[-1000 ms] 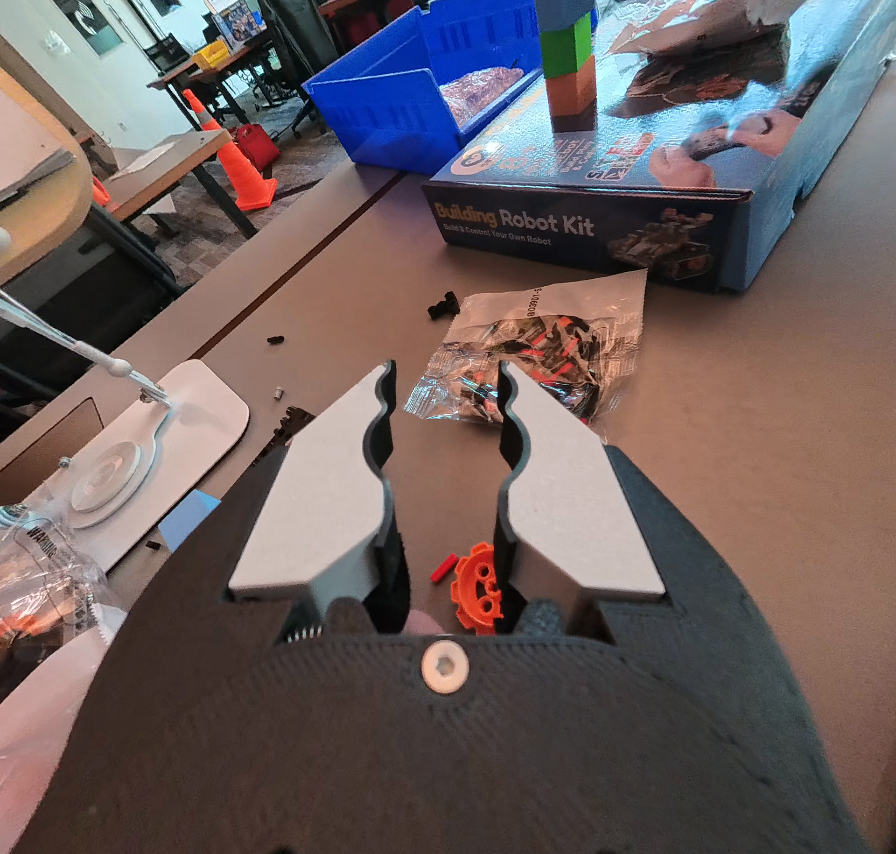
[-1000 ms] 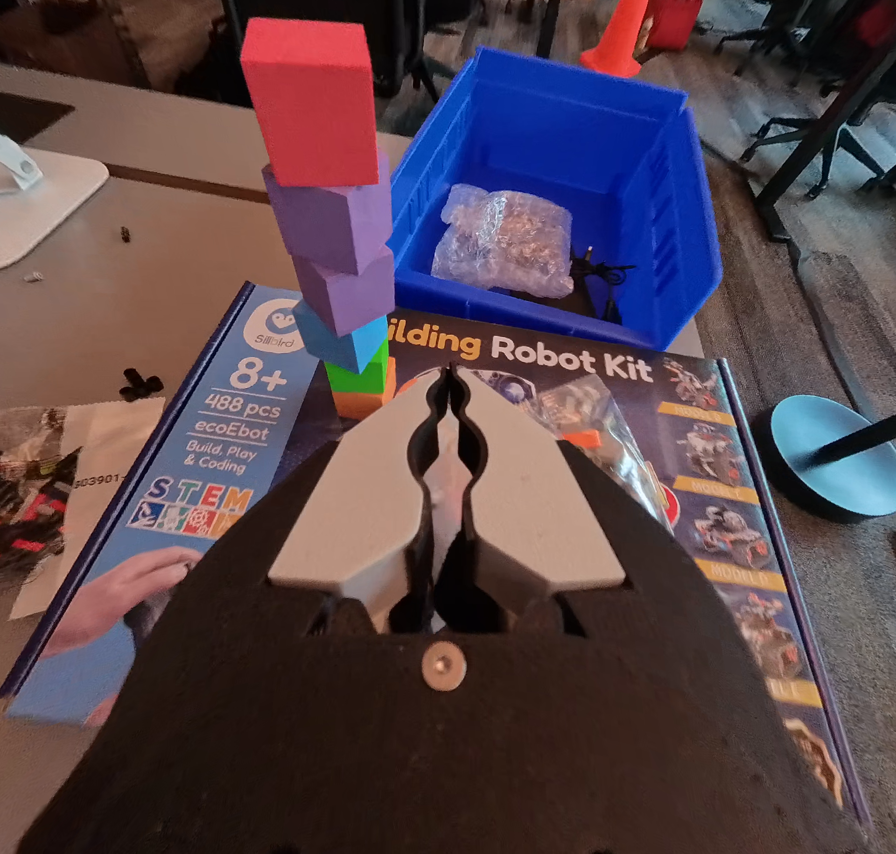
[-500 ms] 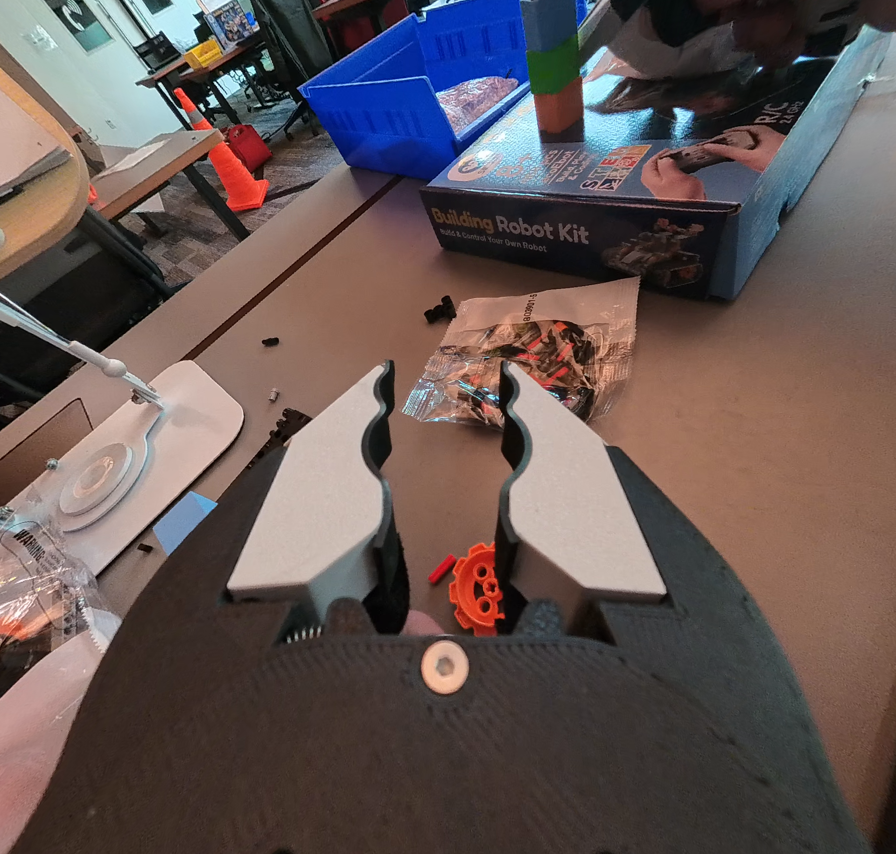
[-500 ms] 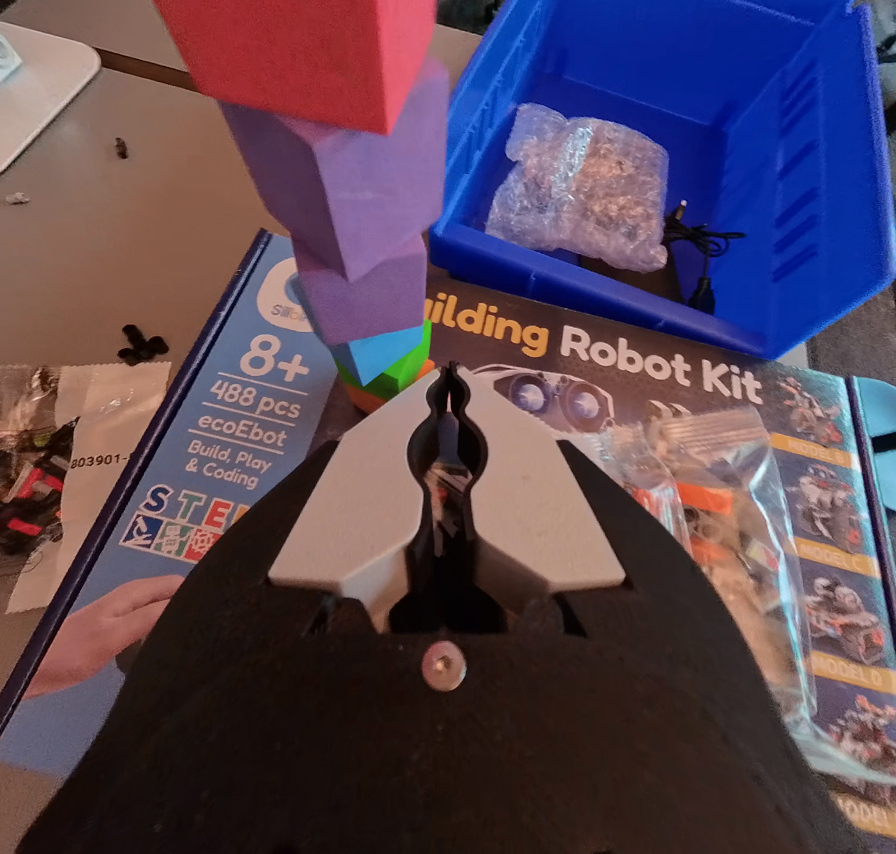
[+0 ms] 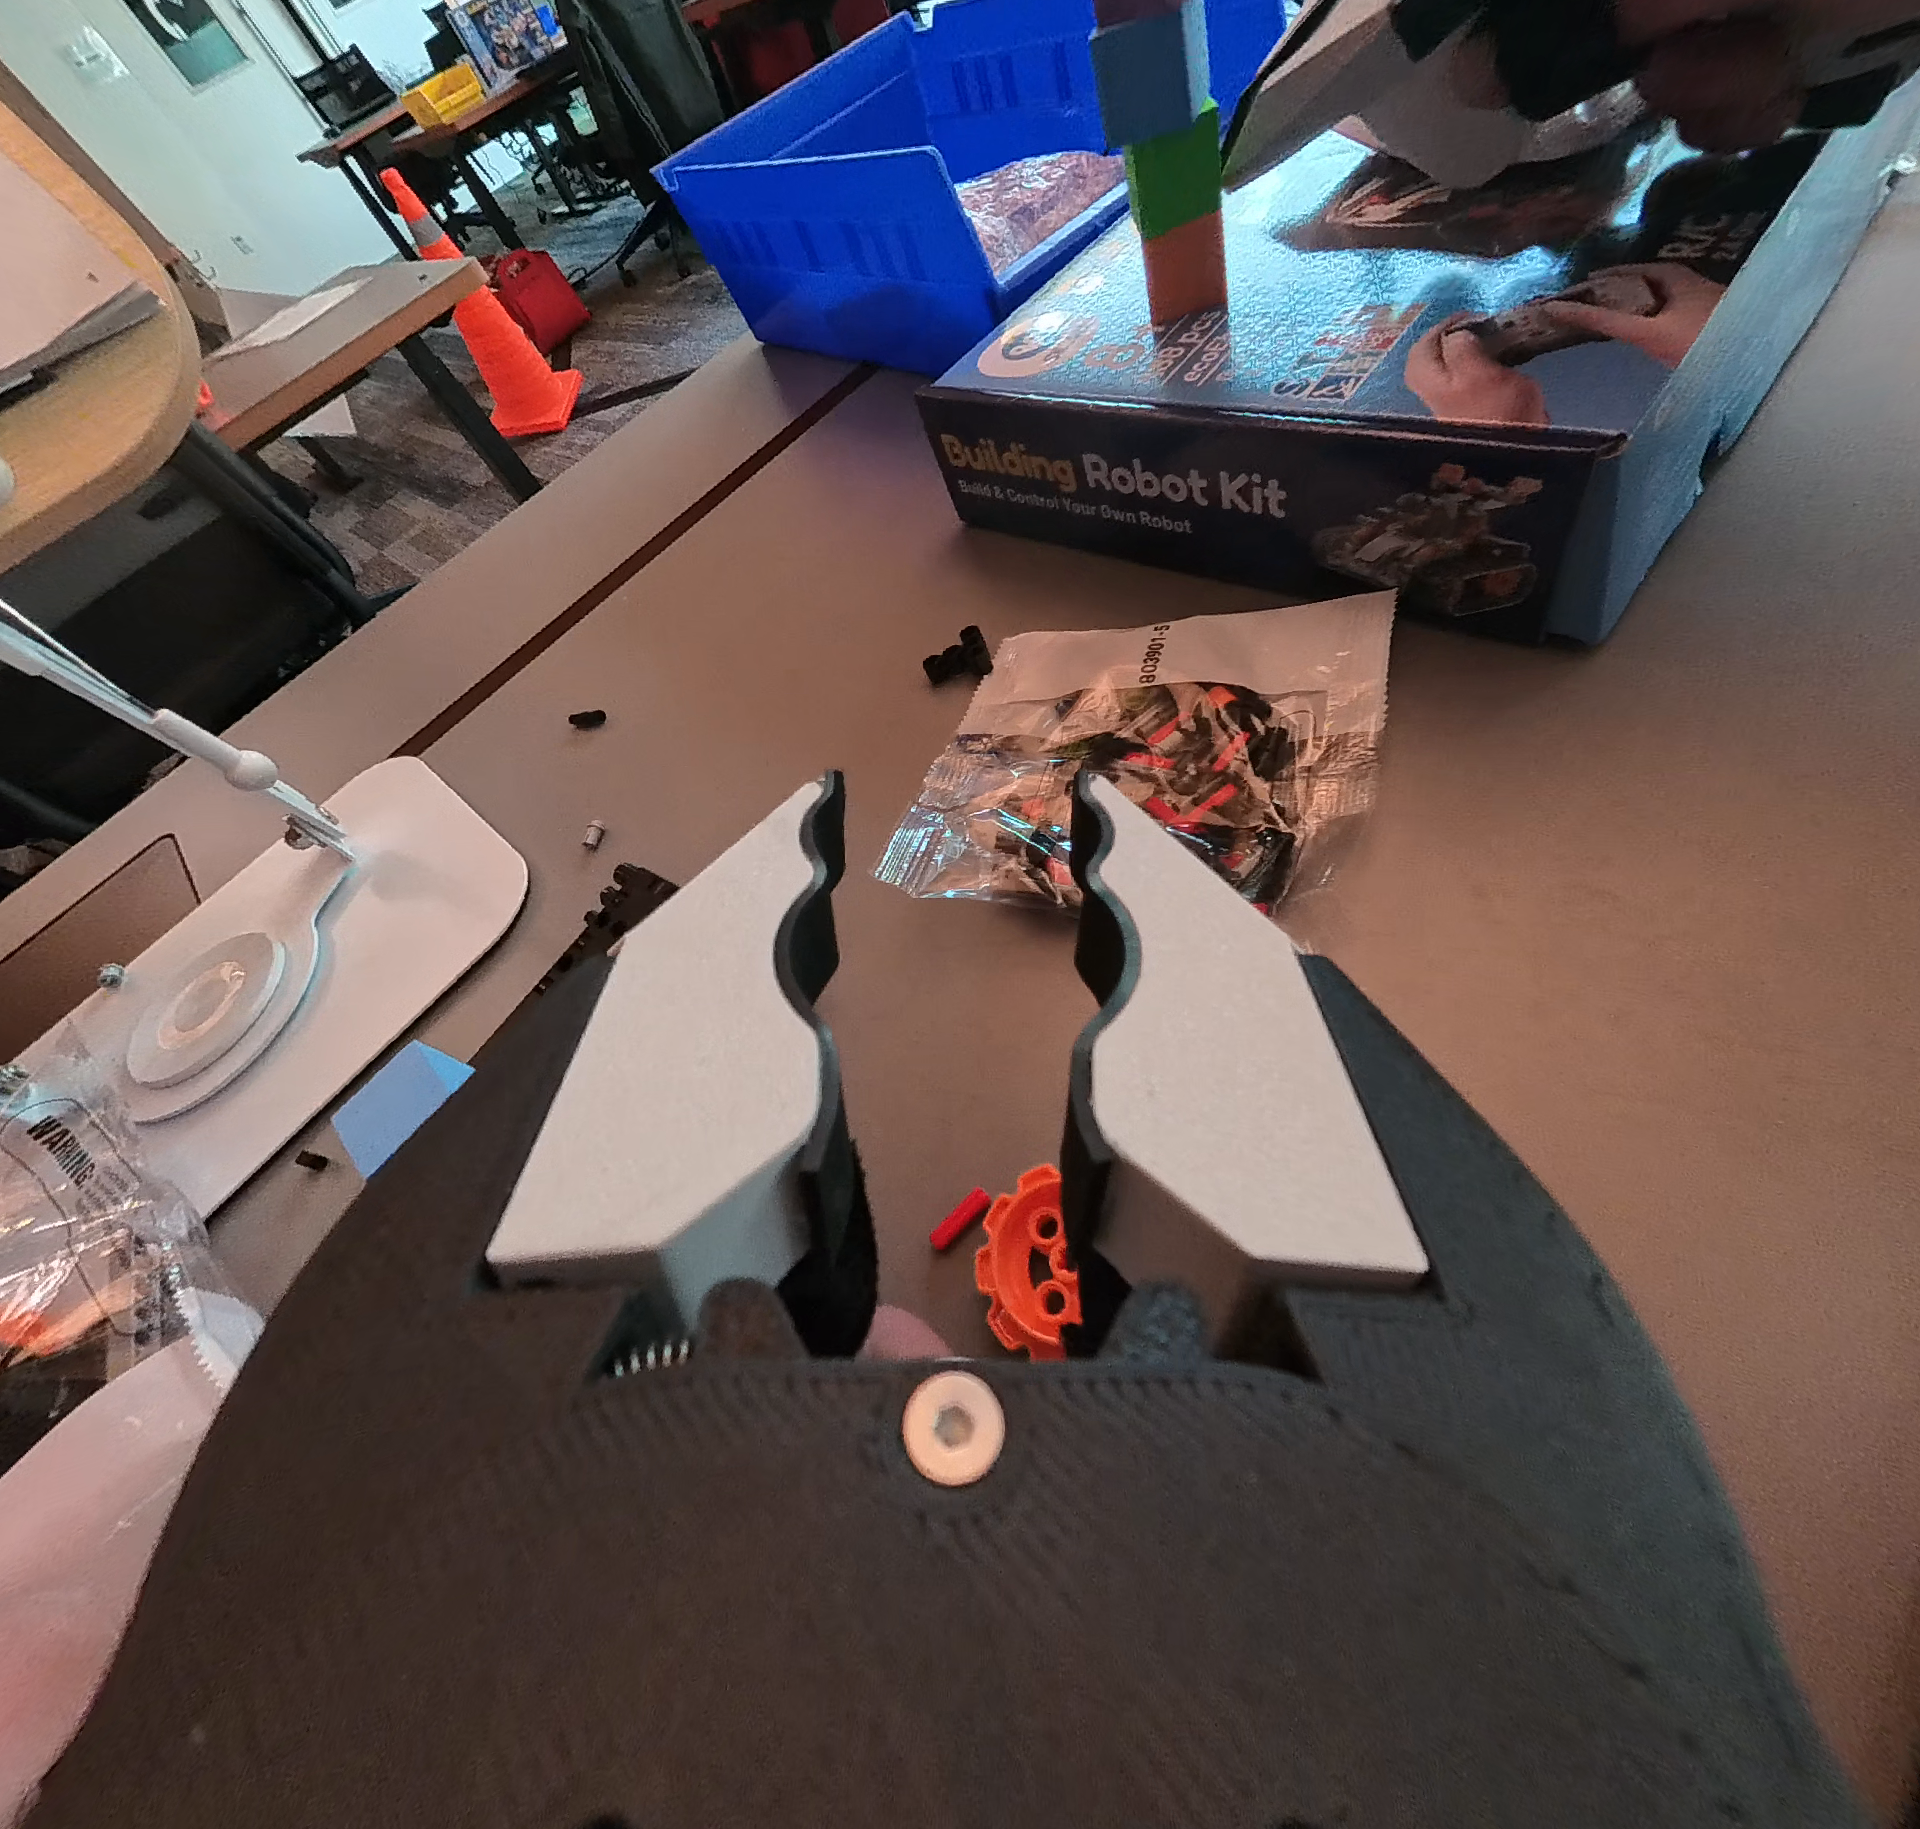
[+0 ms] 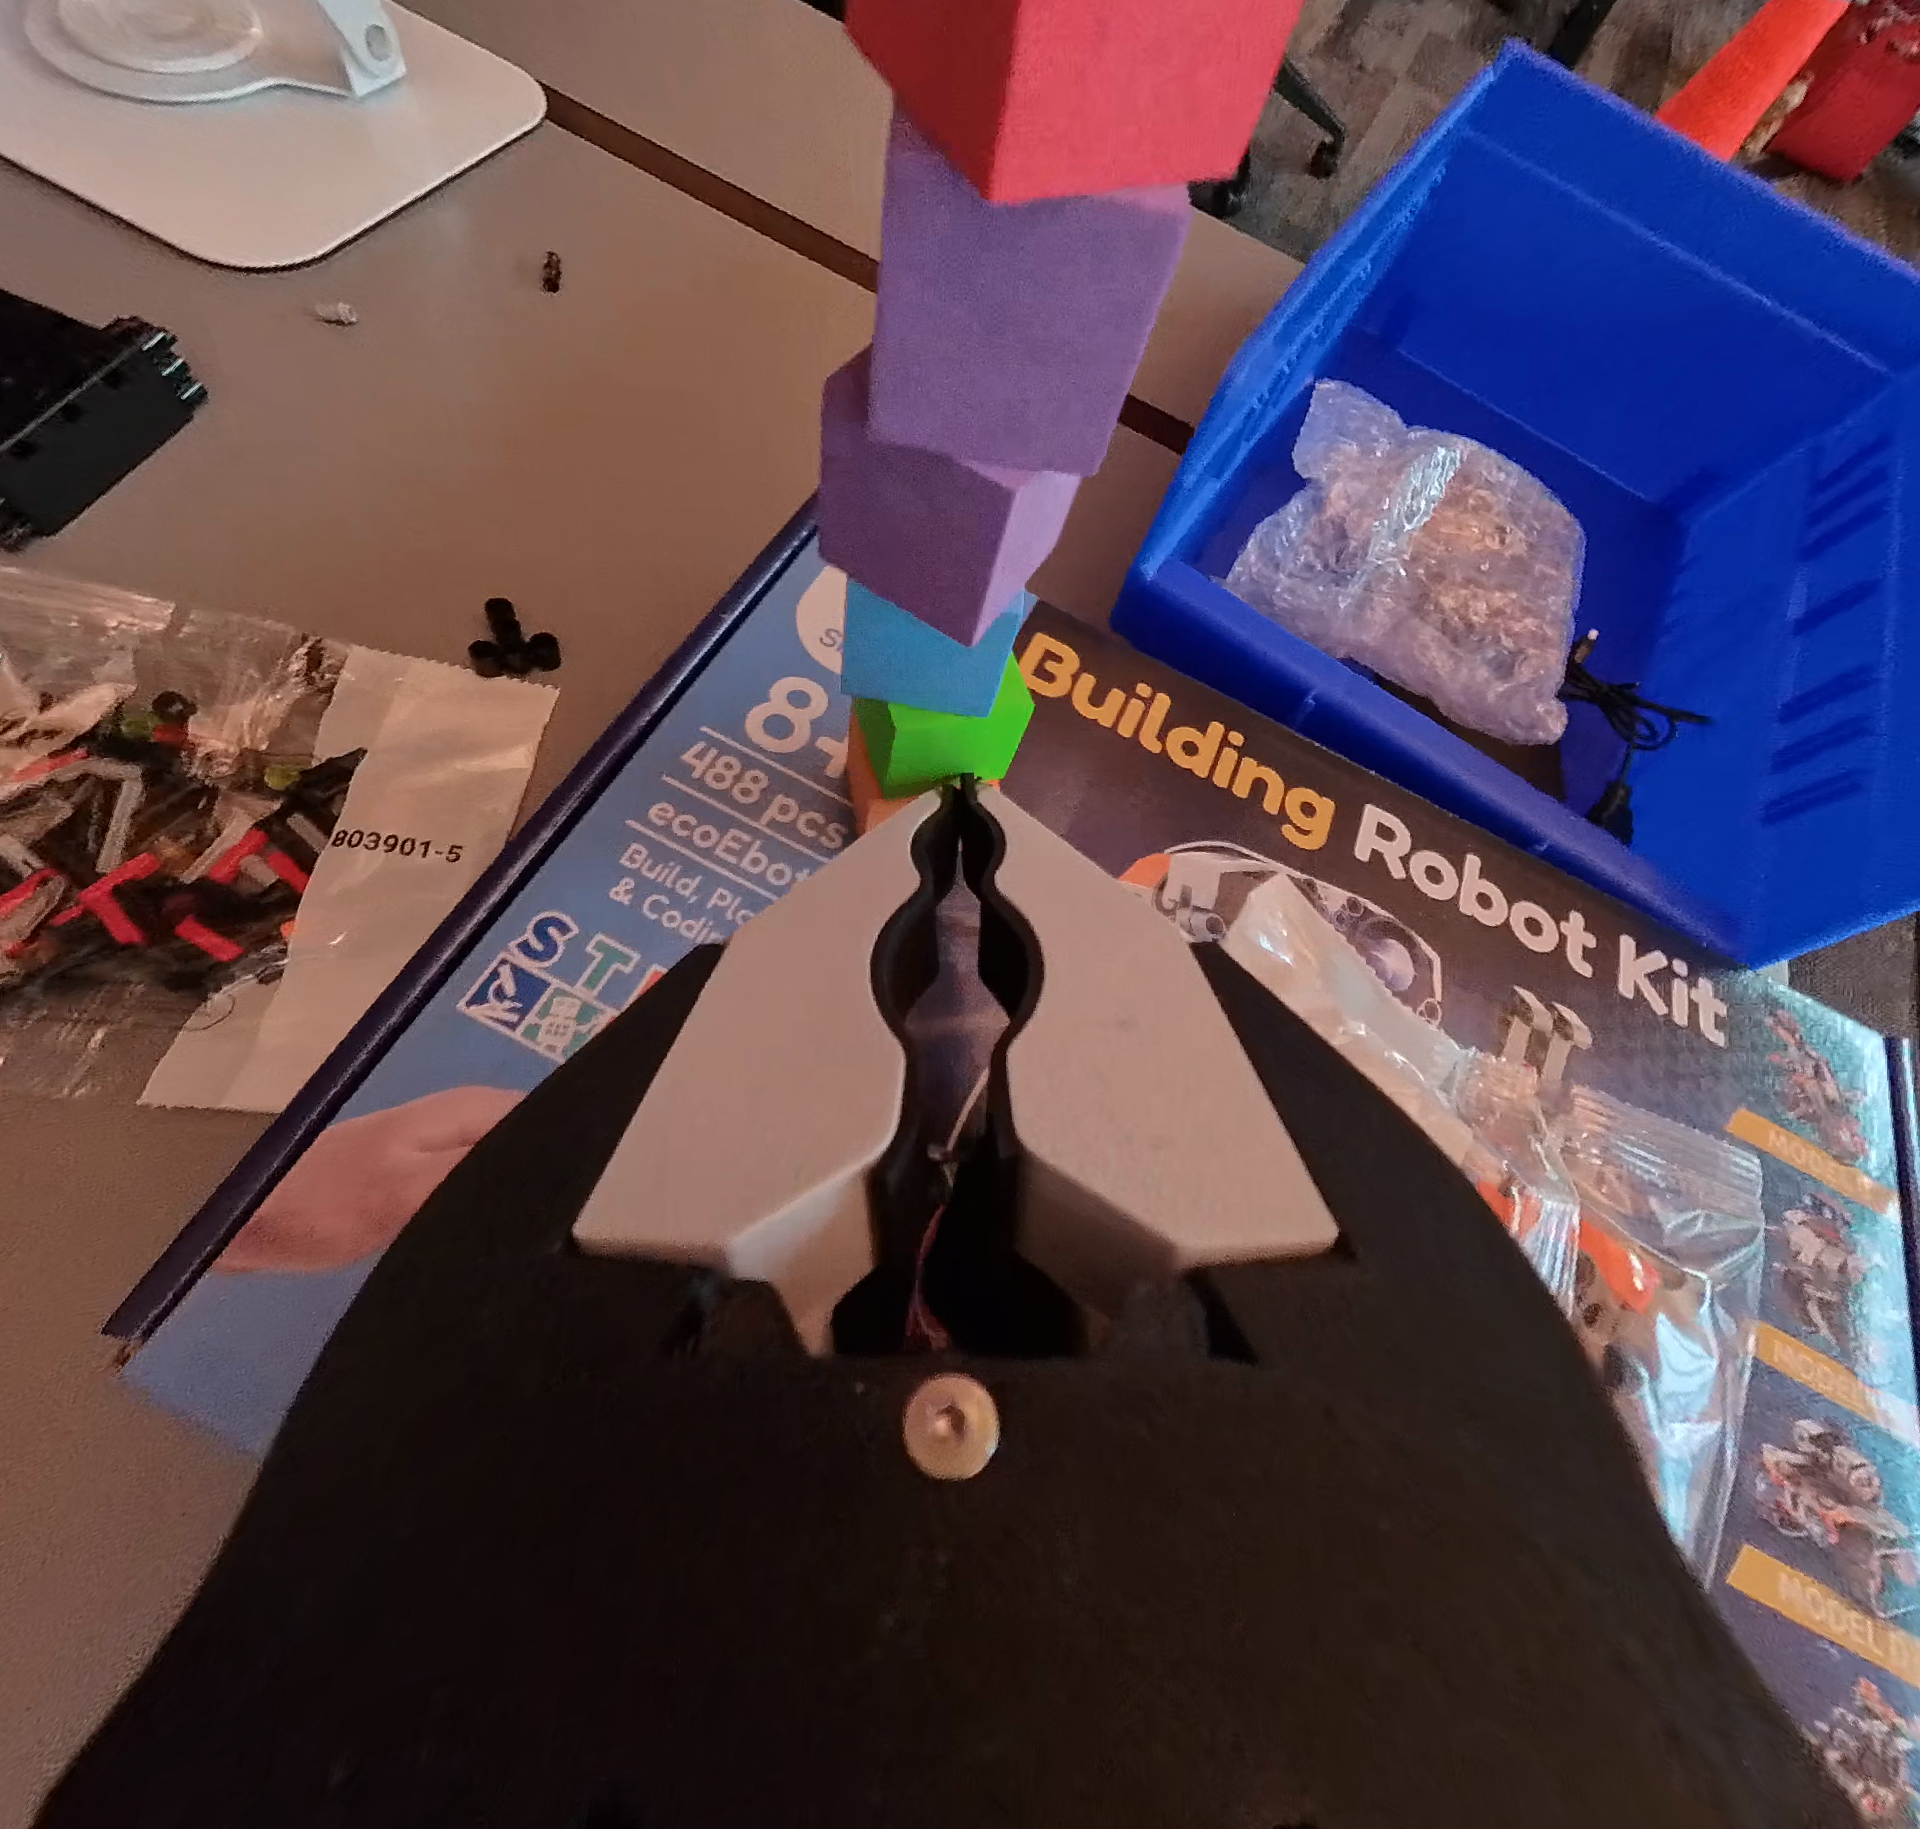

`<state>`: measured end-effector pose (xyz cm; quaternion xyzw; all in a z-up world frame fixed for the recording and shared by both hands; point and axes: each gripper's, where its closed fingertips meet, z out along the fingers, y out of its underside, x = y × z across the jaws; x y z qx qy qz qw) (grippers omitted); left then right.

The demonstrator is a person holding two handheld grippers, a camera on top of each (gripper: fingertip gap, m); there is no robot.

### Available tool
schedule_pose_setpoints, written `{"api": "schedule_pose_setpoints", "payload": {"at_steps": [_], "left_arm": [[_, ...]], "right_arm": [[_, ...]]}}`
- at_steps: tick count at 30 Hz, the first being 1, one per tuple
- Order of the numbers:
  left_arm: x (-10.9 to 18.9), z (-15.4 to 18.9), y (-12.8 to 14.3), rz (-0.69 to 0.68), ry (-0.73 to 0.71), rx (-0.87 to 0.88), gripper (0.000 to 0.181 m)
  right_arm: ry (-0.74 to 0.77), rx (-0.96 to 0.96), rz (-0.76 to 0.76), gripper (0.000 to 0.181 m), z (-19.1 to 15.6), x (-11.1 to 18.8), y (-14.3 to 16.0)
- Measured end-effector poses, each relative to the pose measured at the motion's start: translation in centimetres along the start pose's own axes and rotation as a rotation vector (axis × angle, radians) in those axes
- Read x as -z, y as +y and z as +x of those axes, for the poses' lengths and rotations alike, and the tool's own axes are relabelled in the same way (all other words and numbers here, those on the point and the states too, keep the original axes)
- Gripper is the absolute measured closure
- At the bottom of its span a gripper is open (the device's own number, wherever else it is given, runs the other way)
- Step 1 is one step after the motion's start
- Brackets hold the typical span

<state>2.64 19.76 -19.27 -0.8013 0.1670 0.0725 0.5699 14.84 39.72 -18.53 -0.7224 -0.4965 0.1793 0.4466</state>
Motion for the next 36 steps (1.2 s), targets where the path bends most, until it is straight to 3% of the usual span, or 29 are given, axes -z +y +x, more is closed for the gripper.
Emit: {"api": "schedule_pose_setpoints", "payload": {"at_steps": [3,9,19,36], "left_arm": [[0.0,-0.1,0.0,0.000,-0.003,0.000,0.139],[-0.2,-0.2,0.2,-0.006,-0.004,0.006,0.139],[-0.2,-0.5,0.2,-0.004,-0.009,0.011,0.139],[0.0,-0.6,0.0,0.000,-0.014,0.014,0.139]], "right_arm": [[-0.026,0.033,0.026,0.181,-0.7,0.4,-0.4],[0.049,-0.101,0.000,0.181,1.8,0.0,0.0],[-0.051,0.013,0.011,0.181,-1.7,-0.6,-0.7],[-0.061,0.065,0.088,0.181,-3.3,2.8,-1.7]]}}
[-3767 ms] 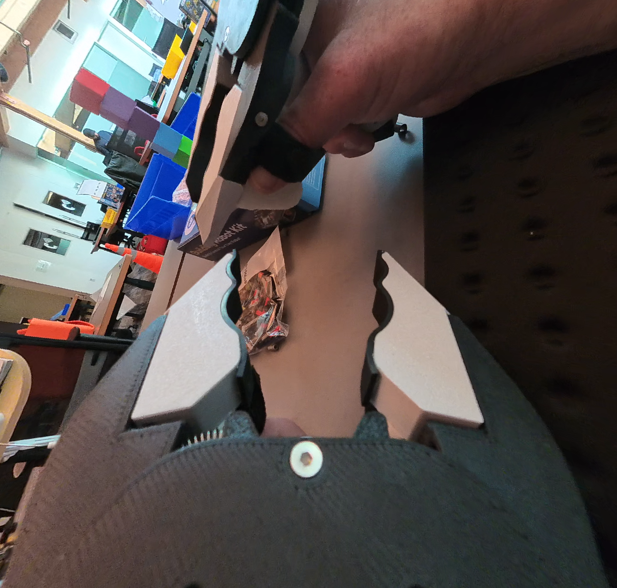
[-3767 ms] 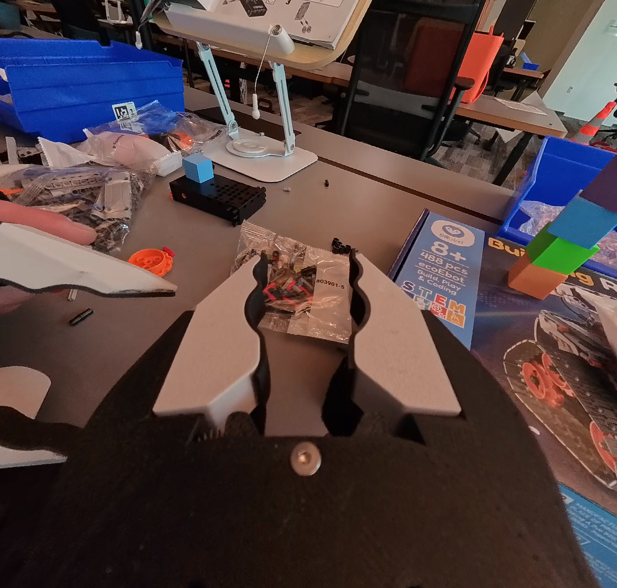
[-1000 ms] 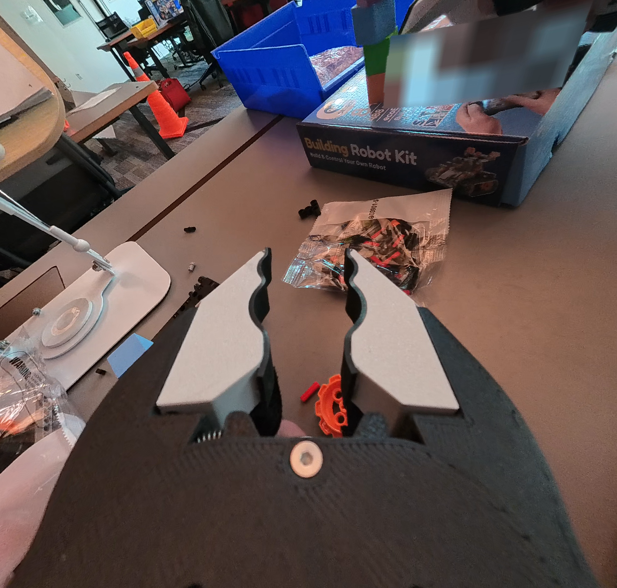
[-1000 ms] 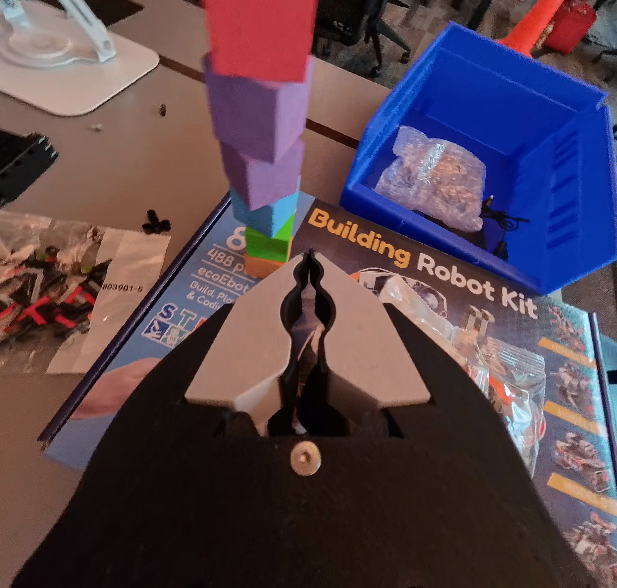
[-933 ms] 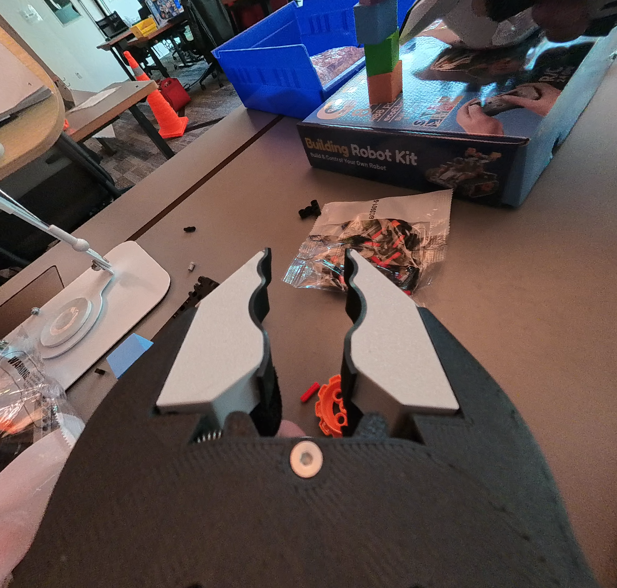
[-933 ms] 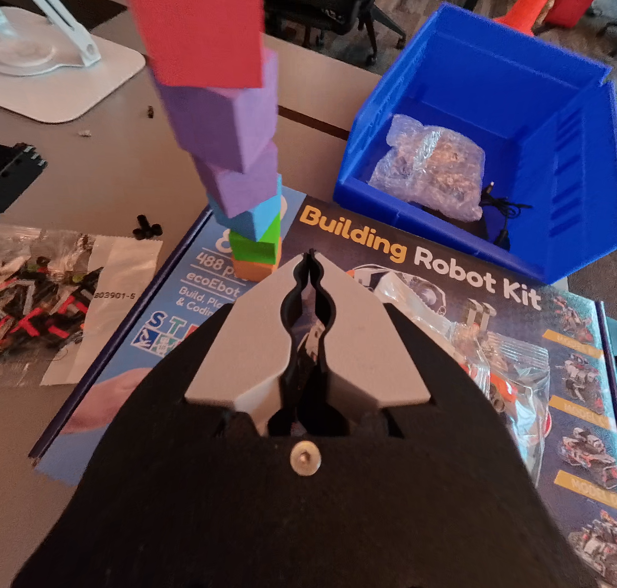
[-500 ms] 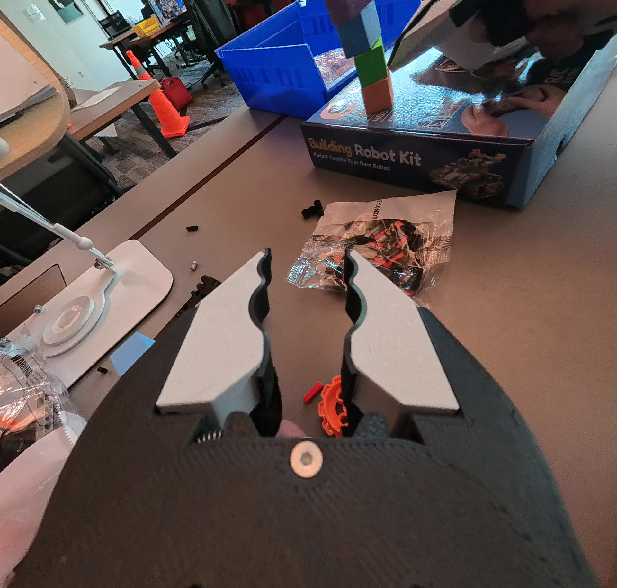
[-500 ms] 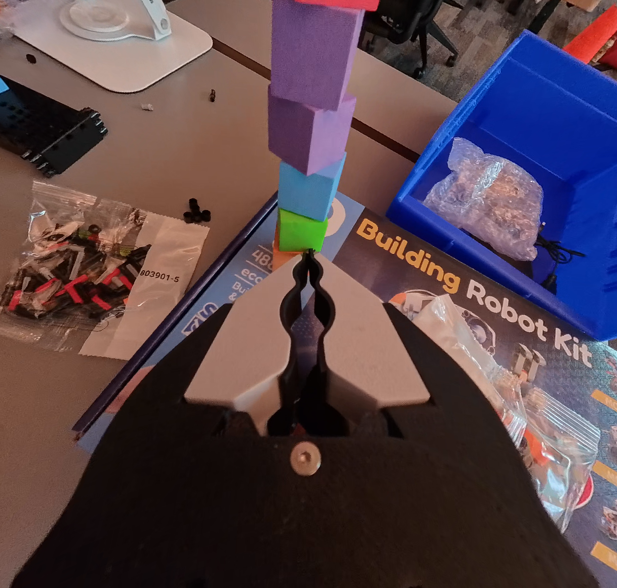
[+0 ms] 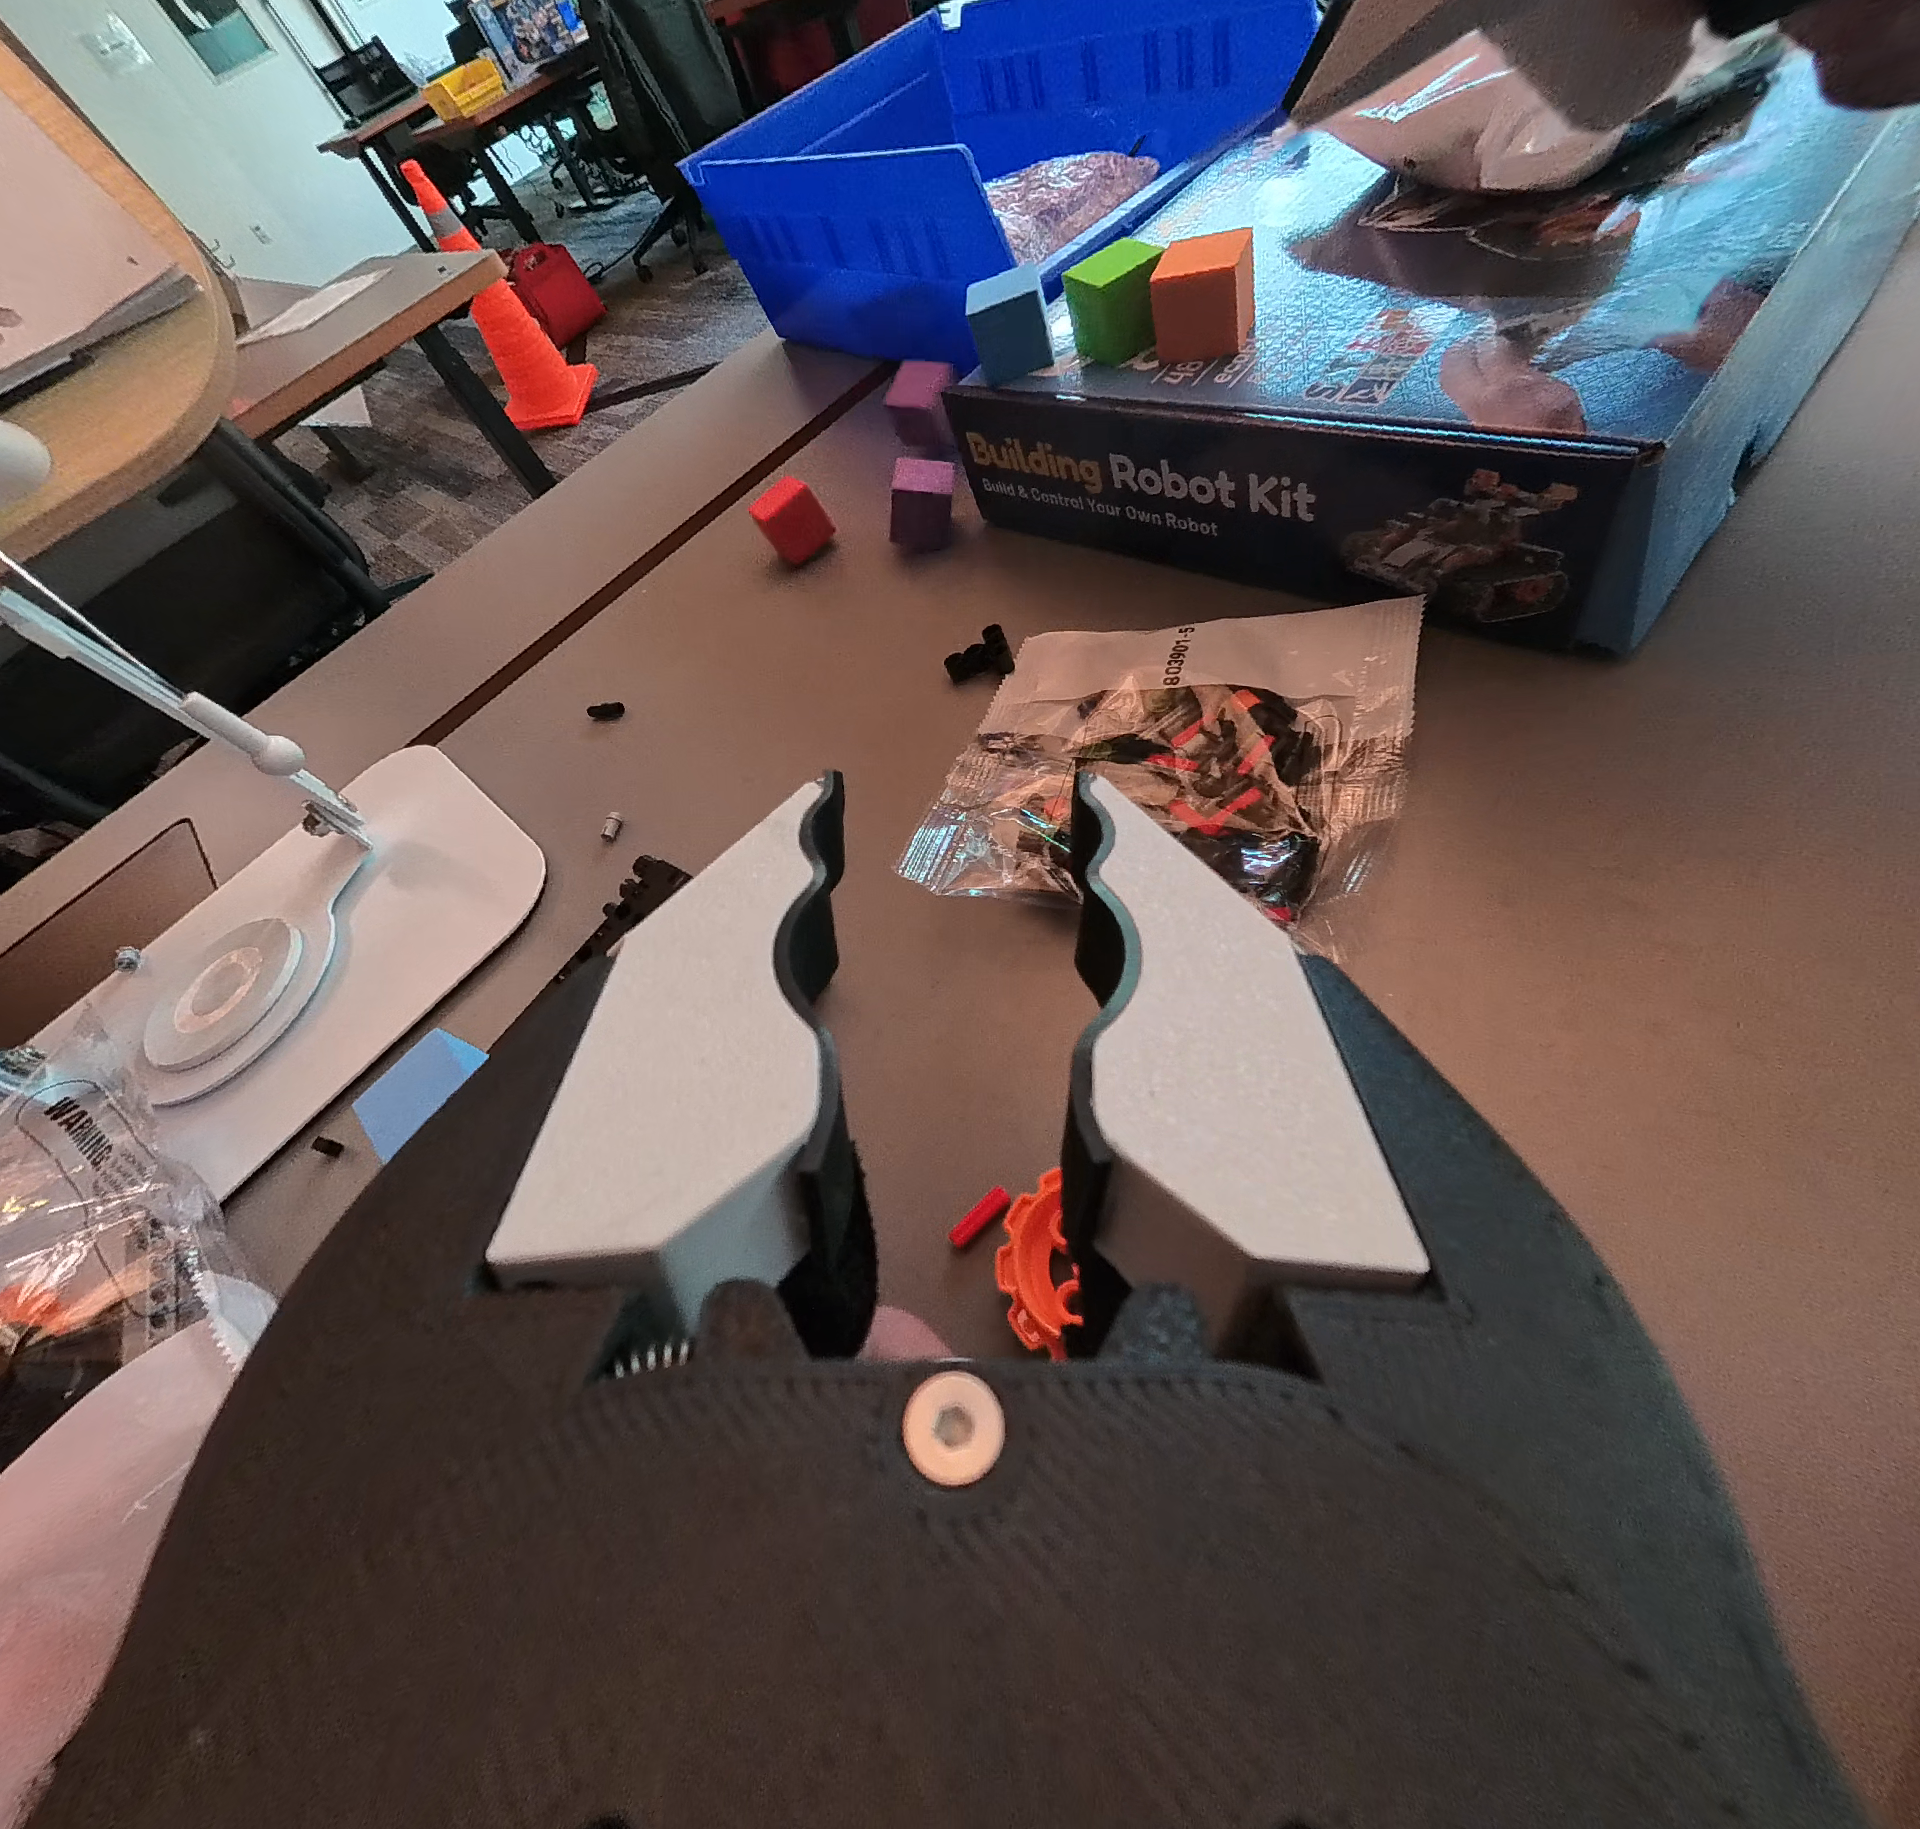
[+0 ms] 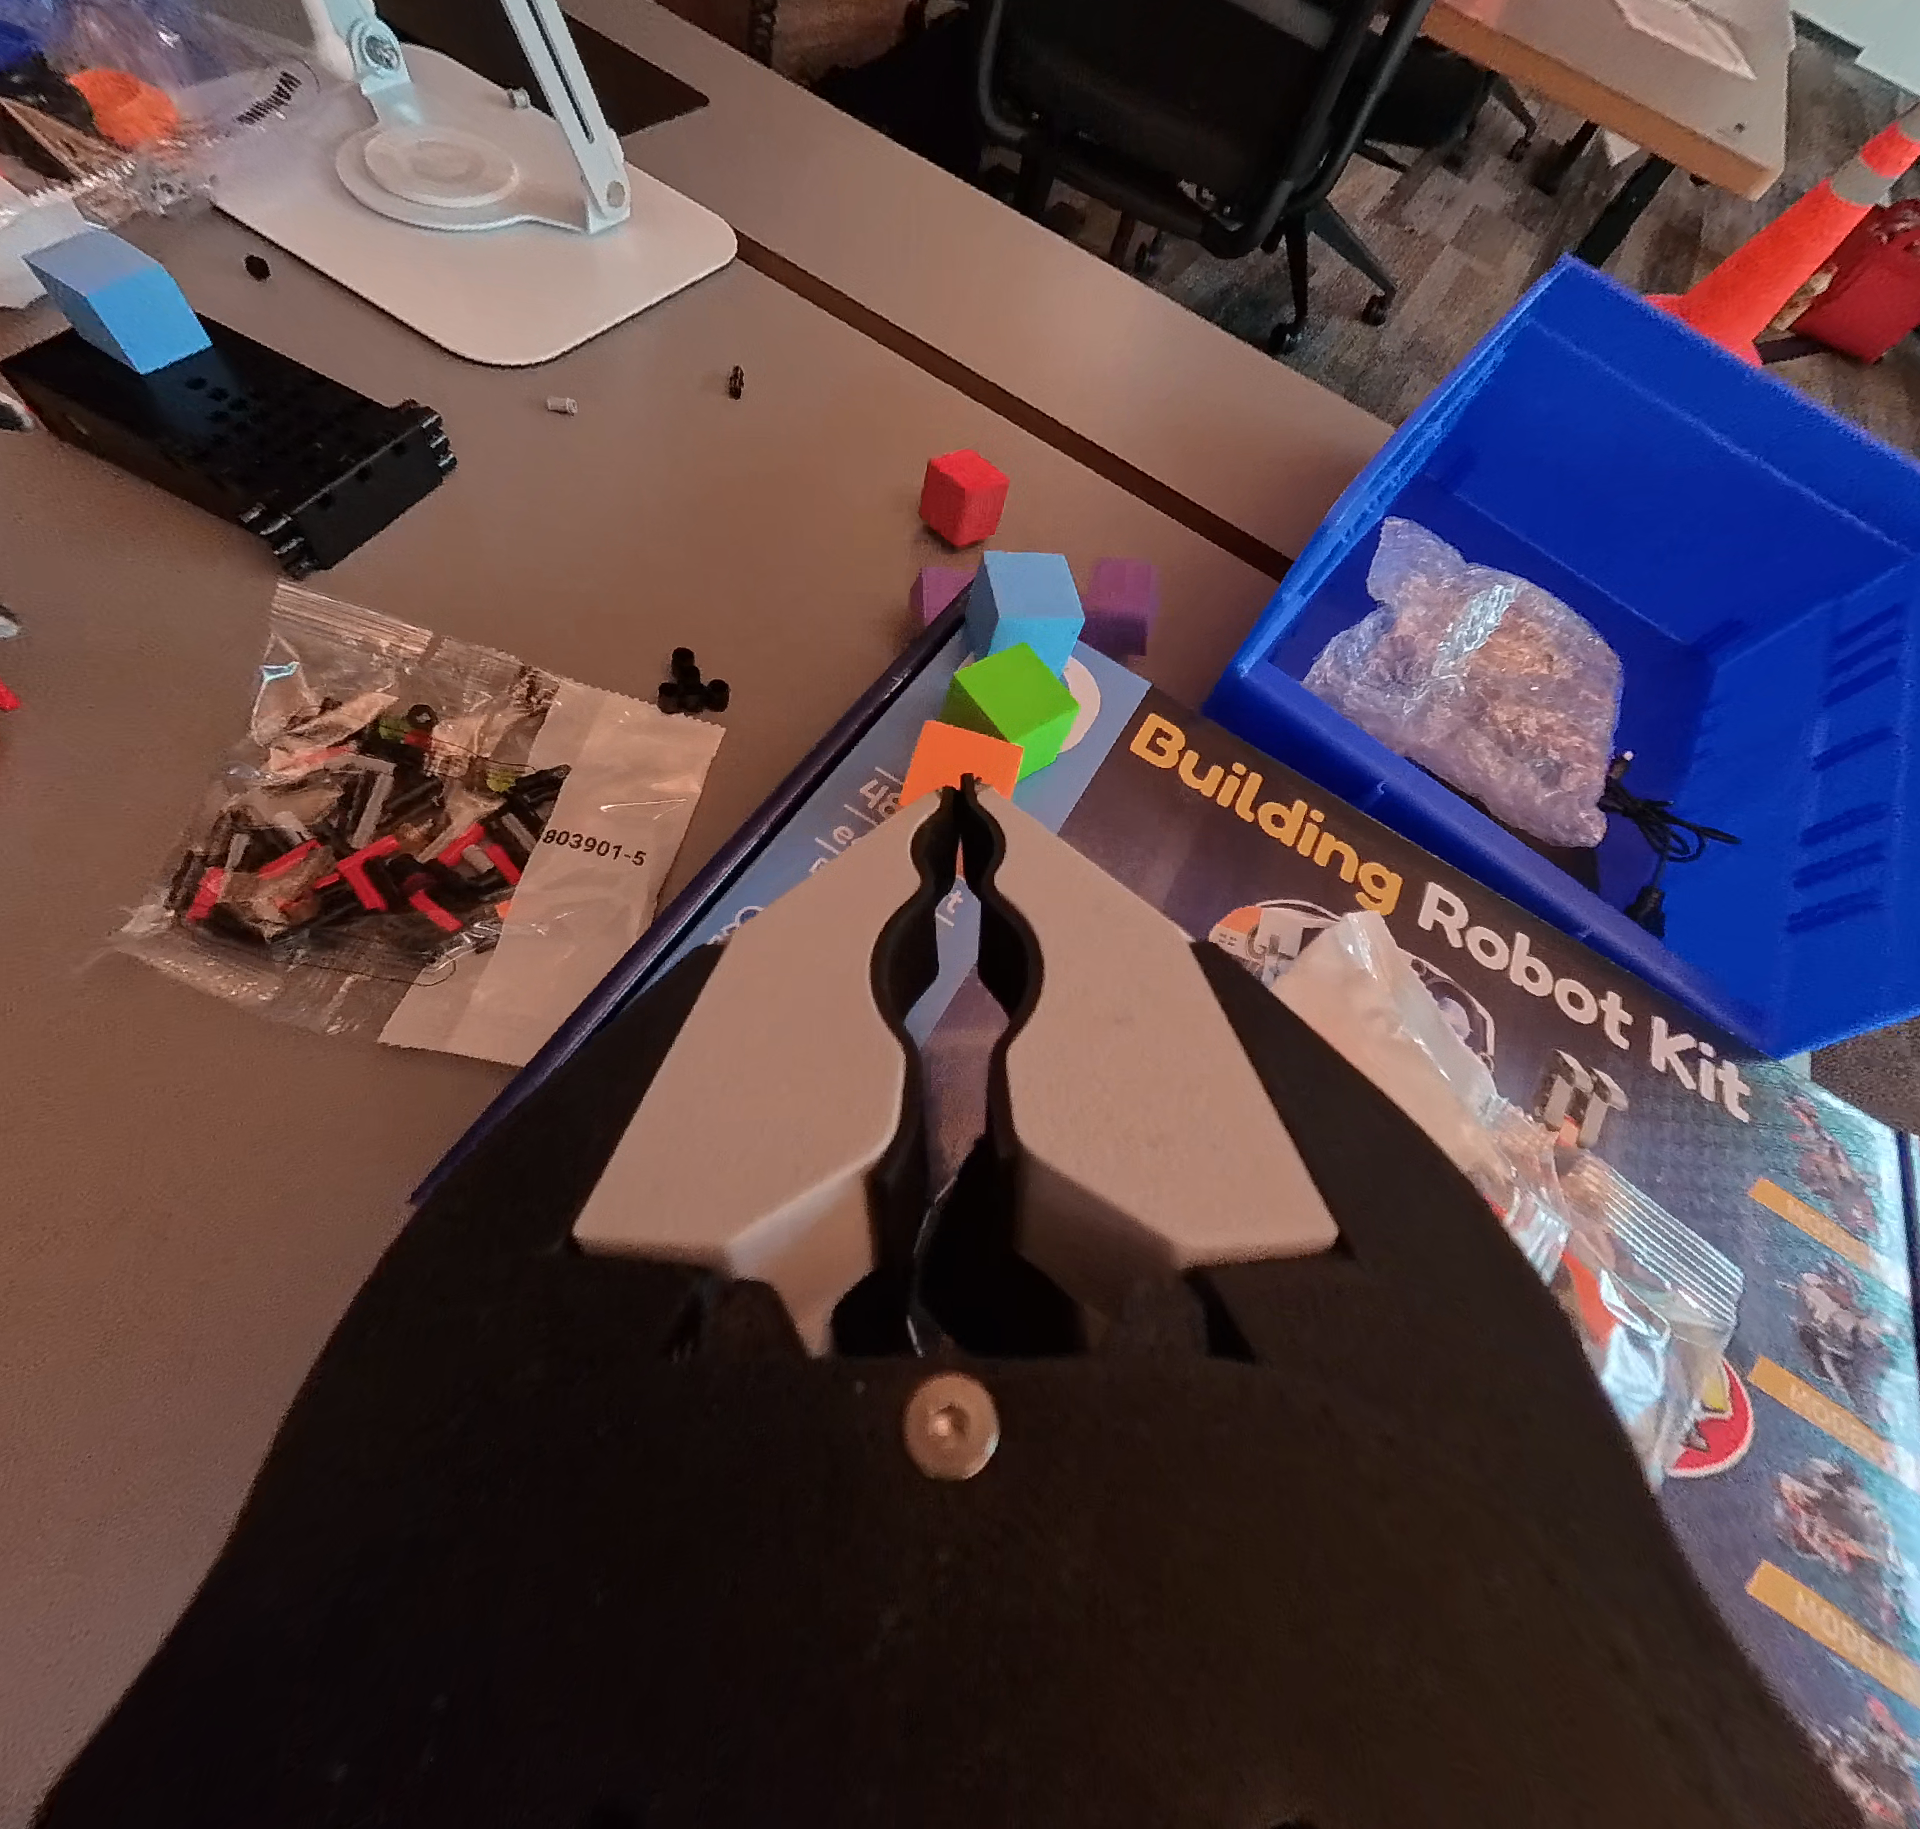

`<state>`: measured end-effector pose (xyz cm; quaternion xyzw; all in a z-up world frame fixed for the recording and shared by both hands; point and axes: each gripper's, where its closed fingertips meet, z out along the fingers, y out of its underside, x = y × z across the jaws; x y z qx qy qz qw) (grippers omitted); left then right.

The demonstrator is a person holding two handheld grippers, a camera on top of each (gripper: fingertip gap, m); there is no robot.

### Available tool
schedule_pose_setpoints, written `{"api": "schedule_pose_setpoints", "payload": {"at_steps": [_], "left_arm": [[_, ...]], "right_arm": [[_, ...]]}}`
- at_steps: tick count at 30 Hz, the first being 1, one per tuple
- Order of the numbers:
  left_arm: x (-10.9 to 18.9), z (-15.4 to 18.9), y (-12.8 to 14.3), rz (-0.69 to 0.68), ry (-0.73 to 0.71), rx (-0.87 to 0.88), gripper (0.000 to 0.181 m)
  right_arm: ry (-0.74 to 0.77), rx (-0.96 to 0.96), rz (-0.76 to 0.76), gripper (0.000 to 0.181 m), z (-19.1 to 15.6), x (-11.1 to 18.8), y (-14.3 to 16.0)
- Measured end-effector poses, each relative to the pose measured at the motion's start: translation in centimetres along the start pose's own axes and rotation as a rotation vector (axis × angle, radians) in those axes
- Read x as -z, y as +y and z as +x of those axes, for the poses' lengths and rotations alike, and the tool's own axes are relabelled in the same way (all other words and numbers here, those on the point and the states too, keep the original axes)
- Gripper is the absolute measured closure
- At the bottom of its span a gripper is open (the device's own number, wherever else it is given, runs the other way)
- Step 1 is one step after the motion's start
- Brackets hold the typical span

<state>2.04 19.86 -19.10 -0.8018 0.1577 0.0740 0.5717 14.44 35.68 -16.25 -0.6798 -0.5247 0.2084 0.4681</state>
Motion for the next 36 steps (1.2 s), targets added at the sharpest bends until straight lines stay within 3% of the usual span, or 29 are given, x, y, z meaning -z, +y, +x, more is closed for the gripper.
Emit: {"api": "schedule_pose_setpoints", "payload": {"at_steps": [8,13,17,20,25,30,36], "left_arm": [[0.0,-0.2,0.0,-0.003,-0.009,-0.011,0.140],[-0.4,-0.9,-0.3,-0.032,0.007,0.007,0.126],[-2.6,-2.4,-2.8,-0.063,0.014,-0.031,0.122],[-6.9,-3.9,-6.6,-0.065,0.009,-0.132,0.126],[-18.9,-5.1,-9.4,-0.162,0.088,-0.108,0.127],[-29.1,-5.7,-7.0,-0.358,0.152,-0.125,0.132],[-35.2,-5.4,-5.2,-0.479,0.174,-0.112,0.131]], "right_arm": [[0.008,-0.020,0.063,0.179,-1.3,3.2,-1.4],[-0.001,-0.038,0.053,0.153,-3.1,5.1,-0.2],[0.031,-0.102,0.141,0.155,-4.4,6.5,0.6],[0.047,-0.155,0.203,0.157,-5.7,6.6,1.9],[0.099,-0.113,0.247,0.162,-6.8,6.7,3.5],[0.110,-0.080,0.270,0.165,-6.2,6.9,3.9],[0.077,-0.042,0.270,0.166,-6.7,6.5,3.9]]}}
